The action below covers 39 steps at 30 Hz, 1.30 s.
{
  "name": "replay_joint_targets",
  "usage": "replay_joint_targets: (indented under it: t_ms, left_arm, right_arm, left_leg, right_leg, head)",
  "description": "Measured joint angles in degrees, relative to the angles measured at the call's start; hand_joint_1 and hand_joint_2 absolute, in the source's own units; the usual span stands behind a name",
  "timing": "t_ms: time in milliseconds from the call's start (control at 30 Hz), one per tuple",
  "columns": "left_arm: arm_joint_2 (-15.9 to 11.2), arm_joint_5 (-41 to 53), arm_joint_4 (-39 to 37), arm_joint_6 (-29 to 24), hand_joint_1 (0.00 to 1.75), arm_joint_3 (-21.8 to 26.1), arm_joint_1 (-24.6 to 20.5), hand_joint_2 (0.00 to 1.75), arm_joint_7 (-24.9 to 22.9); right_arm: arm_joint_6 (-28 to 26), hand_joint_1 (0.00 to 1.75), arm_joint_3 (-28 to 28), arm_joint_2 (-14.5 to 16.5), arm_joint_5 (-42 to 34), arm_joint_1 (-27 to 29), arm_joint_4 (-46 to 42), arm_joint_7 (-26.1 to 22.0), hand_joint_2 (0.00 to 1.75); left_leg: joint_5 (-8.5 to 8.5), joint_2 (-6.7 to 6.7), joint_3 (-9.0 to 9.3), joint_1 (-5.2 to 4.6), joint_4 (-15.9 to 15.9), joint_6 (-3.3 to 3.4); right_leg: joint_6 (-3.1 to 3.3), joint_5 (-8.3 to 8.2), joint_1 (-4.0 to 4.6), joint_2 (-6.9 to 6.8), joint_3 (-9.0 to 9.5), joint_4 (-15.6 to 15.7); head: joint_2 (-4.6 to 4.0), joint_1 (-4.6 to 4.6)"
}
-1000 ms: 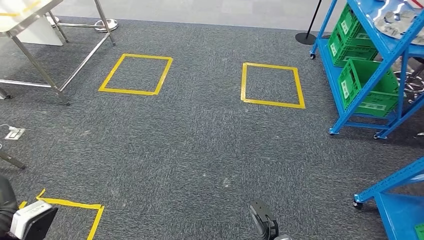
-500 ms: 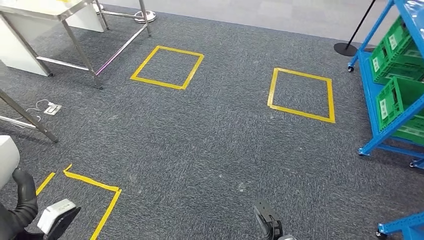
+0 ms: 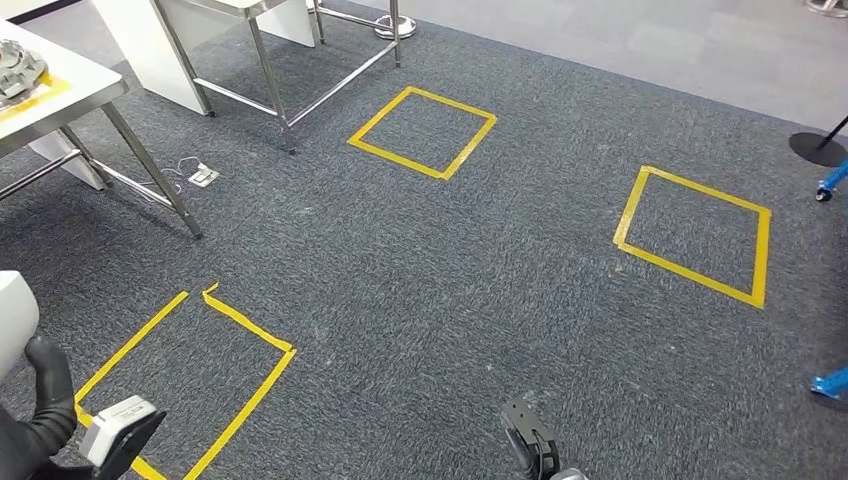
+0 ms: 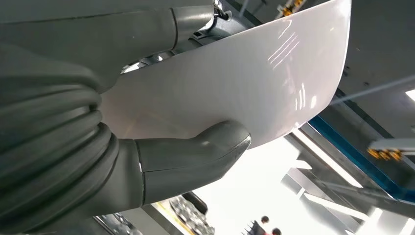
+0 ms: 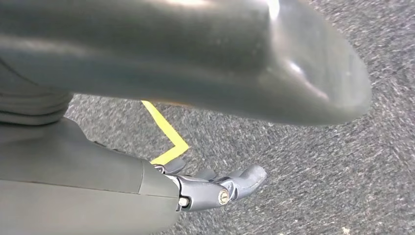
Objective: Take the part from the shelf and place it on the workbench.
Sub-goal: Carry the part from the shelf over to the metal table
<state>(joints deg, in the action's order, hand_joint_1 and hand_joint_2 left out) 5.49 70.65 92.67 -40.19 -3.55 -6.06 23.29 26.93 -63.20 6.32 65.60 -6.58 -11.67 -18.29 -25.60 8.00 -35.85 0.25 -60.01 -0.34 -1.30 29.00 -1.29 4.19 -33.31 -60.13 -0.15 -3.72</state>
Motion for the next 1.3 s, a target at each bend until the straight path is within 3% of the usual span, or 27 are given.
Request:
replay_joint_targets:
  t_ms: [33,67,133,200,267,300,367,400,467,500,567,633,700,767,800,867,933,1000,1067,1200,1300]
  left_arm:
    - [-0.1,-0.3,0.3,0.0,1.75,0.1,0.2,1.75,-0.2]
    - [-0.2,-0.8,0.5,0.0,1.75,0.1,0.5,1.75,-0.5]
    - [-0.5,-1.9,0.8,0.0,1.75,0.2,0.8,1.75,-1.0]
    - [-0.8,-3.1,0.7,0.0,1.75,0.2,0.9,1.75,-1.4]
    - [-1.1,-3.8,0.3,0.0,1.75,0.2,1.1,1.75,-1.7]
    - [-1.2,-3.9,0.2,0.0,1.75,0.2,1.1,1.75,-1.7]
    - [-1.5,-3.8,0.0,0.0,1.75,0.2,1.1,1.75,-1.8]
    - [-1.5,-3.8,-0.1,0.0,1.75,0.2,1.1,1.75,-1.8]
    - [-1.5,-3.7,-0.1,0.0,1.75,0.3,1.1,1.75,-1.7]
    - [-1.5,-3.7,0.0,0.0,1.75,0.3,1.1,1.75,-1.6]
    - [-1.4,-3.4,0.1,0.0,1.75,0.6,1.4,1.75,-1.0]
    - [-1.1,-2.9,0.3,0.0,1.75,0.8,1.7,1.75,-0.3]
    - [-0.5,-2.6,0.5,0.0,1.75,1.0,1.7,1.75,0.4]
    - [-0.1,-2.7,0.6,0.0,1.75,1.1,2.1,1.75,1.2]
    - [0.1,-2.7,0.8,0.0,1.75,1.2,2.2,1.75,1.7]
    - [0.6,-2.8,1.4,0.0,1.75,1.5,2.5,1.75,2.3]
    - [1.1,-2.8,2.0,0.0,1.75,1.9,2.5,1.75,2.9]
    - [1.6,-2.8,2.6,0.0,1.75,2.2,2.5,1.75,3.5]
    - [1.9,-3.0,3.2,0.0,1.75,2.7,2.7,1.75,4.2]
    - [2.6,-3.4,4.0,0.0,1.75,4.0,2.6,1.75,6.6]
    - [3.4,-3.6,4.4,0.0,1.75,4.9,2.6,1.75,7.8]
  right_arm:
    - [0.0,0.0,0.2,0.1,0.2,0.0,0.0,0.0,0.0]
    - [0.0,0.0,0.4,0.2,0.4,-0.1,0.0,0.0,0.0]
    - [0.0,0.0,0.8,0.4,0.7,-0.1,0.0,-0.2,0.0]
    - [0.0,0.0,1.1,0.4,0.9,0.2,0.0,-0.3,0.0]
    - [0.0,0.0,1.4,0.5,0.9,0.3,0.0,-0.3,0.0]
    - [0.0,0.0,1.4,0.5,0.9,0.3,0.0,-0.3,0.0]
    - [0.0,0.0,1.6,0.7,1.0,0.3,0.0,-0.3,0.0]
    - [0.0,0.0,1.7,0.8,1.0,0.2,0.0,-0.3,0.0]
    - [0.0,0.0,1.7,0.8,0.9,0.2,0.0,-0.3,0.0]
    - [0.0,0.0,1.7,0.8,0.8,0.2,0.0,-0.2,0.0]
    - [0.0,0.0,1.7,0.9,0.6,0.0,0.0,-0.2,0.0]
    - [0.0,0.0,1.8,0.9,0.4,-0.2,0.0,-0.2,0.0]
    - [0.0,0.0,1.8,1.0,0.4,-0.2,0.0,-0.2,0.0]
    - [0.0,0.0,1.8,1.0,0.6,-0.1,0.0,-0.2,0.0]
    - [0.0,0.0,1.9,1.0,0.8,-0.1,0.0,-0.2,0.0]
    - [0.0,0.0,2.2,1.0,0.9,-0.2,0.0,-0.3,0.0]
    - [0.0,0.0,2.3,1.0,0.9,-0.3,0.0,-0.5,0.0]
    - [0.0,0.0,2.4,1.0,0.5,-0.4,0.0,-0.9,0.0]
    - [0.0,0.0,2.5,1.0,-0.5,-0.6,0.0,-1.3,0.0]
    - [0.0,0.0,2.3,1.2,-2.1,-0.8,0.0,-2.1,0.0]
    - [0.0,0.0,2.0,1.2,-2.7,-0.7,0.0,-2.3,0.0]
  left_leg:
    - [0.19,0.65,-0.17,0.08,0.2,-0.43]
    - [0.19,0.25,-0.34,0.06,0.1,-0.76]
    - [-1.37,-2.83,-1.75,-0.09,-2.4,-1.21]
    - [-4.77,-6.32,-4.95,-0.13,-9.1,-1.5]
    - [-6.56,-7.35,-7.66,-0.02,-14.8,-1.69]
    - [-5.99,-7.57,-7.68,0.0,-14.9,-1.69]
    - [-2.66,-8.98,-4.41,-0.09,-9.1,-1.38]
    - [-1.42,-10.72,-2.29,-0.38,-5.2,-1.08]
    - [-0.41,-12.99,0.29,-0.81,-0.4,-0.18]
    - [-0.59,-13.01,0.46,-1.0,0.1,0.23]
    - [-0.38,-11.25,0.41,-0.85,0.3,0.96]
    - [-0.08,-9.67,0.51,-0.45,0.6,1.6]
    - [0.07,-8.13,0.48,-0.19,0.7,2.02]
    - [0.08,-6.39,0.42,-0.2,0.6,2.17]
    - [0.08,-5.47,0.42,-0.19,0.6,2.15]
    - [0.09,-3.67,0.44,-0.13,0.3,1.98]
    - [0.08,-2.2,0.29,-0.12,0.0,1.51]
    - [0.19,-1.18,0.01,-0.07,0.1,0.73]
    - [0.46,-0.51,0.0,0.02,0.5,0.16]
    - [0.68,-0.63,0.33,-0.08,1.2,1.94]
    - [0.93,-0.9,0.61,-0.06,1.6,1.36]
  right_leg:
    - [0.38,-0.13,-0.05,-0.7,0.11,0.1]
    - [0.81,-0.28,-0.11,-1.44,0.29,0.2]
    - [1.69,-0.53,-0.27,-2.96,0.6,0.6]
    - [2.19,-0.47,-0.05,-4.61,0.66,0.7]
    - [2.34,-0.33,0.09,-6.36,0.69,0.7]
    - [2.35,-0.24,0.12,-7.18,0.75,0.7]
    - [2.17,0.04,0.18,-8.7,1.1,0.7]
    - [1.95,0.28,0.36,-9.41,1.33,0.6]
    - [1.43,0.71,0.78,-10.72,1.76,0.6]
    - [1.16,0.86,0.95,-11.4,1.94,0.6]
    - [0.52,1.18,0.91,-12.09,2.35,0.7]
    - [-0.2,2.77,0.65,-9.32,1.68,-1.4]
    - [-0.58,6.03,0.47,-5.65,-1.3,-7.7]
    - [-0.65,8.0,0.45,-4.68,-4.66,-13.9]
    - [-0.6,7.42,0.44,-4.58,-5.29,-14.5]
    - [-0.38,3.47,0.35,-3.8,-3.54,-9.5]
    - [-0.1,0.48,0.15,-1.18,-0.65,-2.5]
    - [0.21,0.12,0.2,0.29,0.35,0.2]
    - [0.55,-0.13,0.36,-0.36,0.38,0.6]
    - [0.75,-0.55,0.28,-0.57,0.46,1.1]
    - [1.14,-0.61,0.34,-0.44,0.44,1.0]
  head:
    - [0.0,-0.02]
    - [0.0,0.0]
    - [0.0,0.29]
    - [0.0,0.57]
    - [0.0,0.58]
    - [0.0,0.59]
    - [0.0,0.6]
    - [0.0,0.63]
    - [0.0,0.58]
    - [0.0,0.54]
    - [0.0,0.44]
    - [0.0,0.29]
    - [0.0,0.0]
    - [0.0,-0.14]
    - [0.0,-0.15]
    - [0.0,-0.17]
    - [0.0,-0.18]
    - [0.0,-0.22]
    - [0.0,-0.26]
    - [0.0,-0.27]
    - [0.0,-0.28]
